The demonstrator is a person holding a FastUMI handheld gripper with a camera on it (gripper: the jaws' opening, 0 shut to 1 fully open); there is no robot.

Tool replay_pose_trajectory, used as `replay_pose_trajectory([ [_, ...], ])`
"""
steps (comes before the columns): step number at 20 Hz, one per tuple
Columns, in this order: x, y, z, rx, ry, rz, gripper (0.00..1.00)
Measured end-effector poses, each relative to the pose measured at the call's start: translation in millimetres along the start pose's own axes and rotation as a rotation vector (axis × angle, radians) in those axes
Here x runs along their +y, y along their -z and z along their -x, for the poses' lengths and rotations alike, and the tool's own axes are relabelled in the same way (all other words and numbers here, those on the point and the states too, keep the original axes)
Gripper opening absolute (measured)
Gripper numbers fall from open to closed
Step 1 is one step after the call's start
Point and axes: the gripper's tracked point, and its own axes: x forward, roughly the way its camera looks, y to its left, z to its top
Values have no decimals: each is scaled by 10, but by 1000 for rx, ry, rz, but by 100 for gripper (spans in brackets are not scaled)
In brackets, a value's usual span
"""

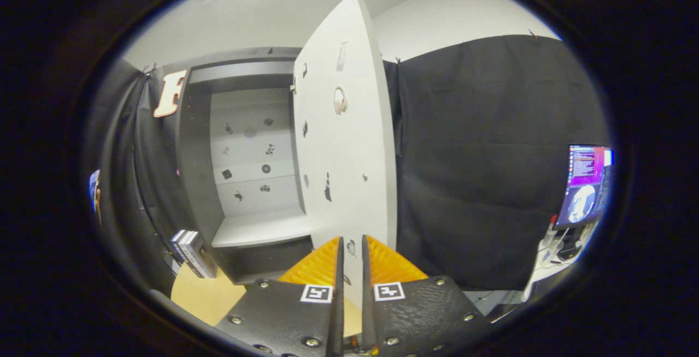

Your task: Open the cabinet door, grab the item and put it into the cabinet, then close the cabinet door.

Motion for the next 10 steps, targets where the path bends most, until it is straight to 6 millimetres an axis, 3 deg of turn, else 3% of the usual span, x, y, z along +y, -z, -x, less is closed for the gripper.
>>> replay_pose_trajectory([
  [5, 607, 627, -226, 124, -130, 24, 13],
  [10, 1221, 1577, -469, 305, -286, 59, 17],
])
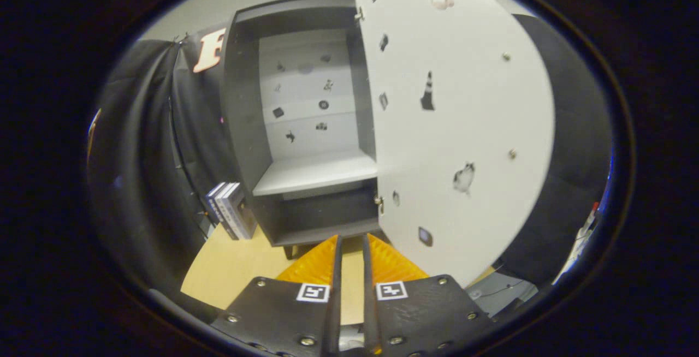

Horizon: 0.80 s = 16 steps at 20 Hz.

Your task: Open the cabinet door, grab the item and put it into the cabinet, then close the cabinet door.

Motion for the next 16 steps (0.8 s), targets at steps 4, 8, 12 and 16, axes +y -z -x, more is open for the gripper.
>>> replay_pose_trajectory([
  [4, 267, 693, -420, 151, -86, 14, 47],
  [8, 435, 1354, -711, 295, -141, 75, 86],
  [12, 575, 1990, -957, 426, -185, 159, 99],
  [16, 613, 2483, -1267, 521, -190, 247, 98],
])
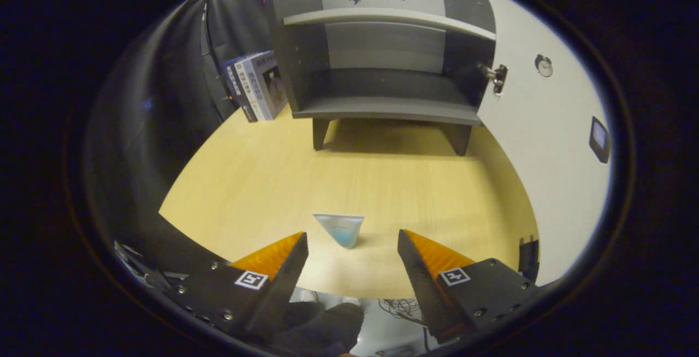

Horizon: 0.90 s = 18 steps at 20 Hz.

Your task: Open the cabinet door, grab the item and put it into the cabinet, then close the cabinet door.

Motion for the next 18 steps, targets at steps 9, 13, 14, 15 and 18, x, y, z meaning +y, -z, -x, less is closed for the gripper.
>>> replay_pose_trajectory([
  [9, 162, 116, -579, 104, -36, 77, 77],
  [13, 146, 90, -682, 108, -28, 68, 66],
  [14, 148, 126, -713, 107, -33, 51, 49],
  [15, 163, 139, -709, 115, -42, 44, 49],
  [18, 155, 111, -730, 109, -25, 71, 45],
])
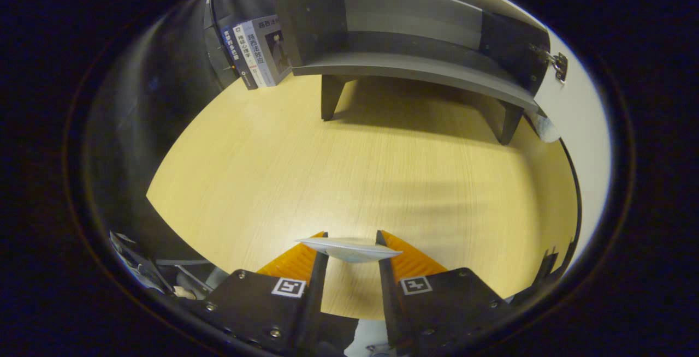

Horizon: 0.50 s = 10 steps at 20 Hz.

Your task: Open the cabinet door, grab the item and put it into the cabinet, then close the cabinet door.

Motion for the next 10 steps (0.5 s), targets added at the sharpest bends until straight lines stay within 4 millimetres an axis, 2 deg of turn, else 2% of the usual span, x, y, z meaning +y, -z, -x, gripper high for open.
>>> replay_pose_trajectory([
  [2, 8, 29, 36, 3, 10, 18, 37],
  [5, -7, -25, 113, -13, 12, 30, 37],
  [7, -30, -152, 228, -40, 4, 11, 37],
  [10, -104, -501, 522, -113, 3, -17, 37],
])
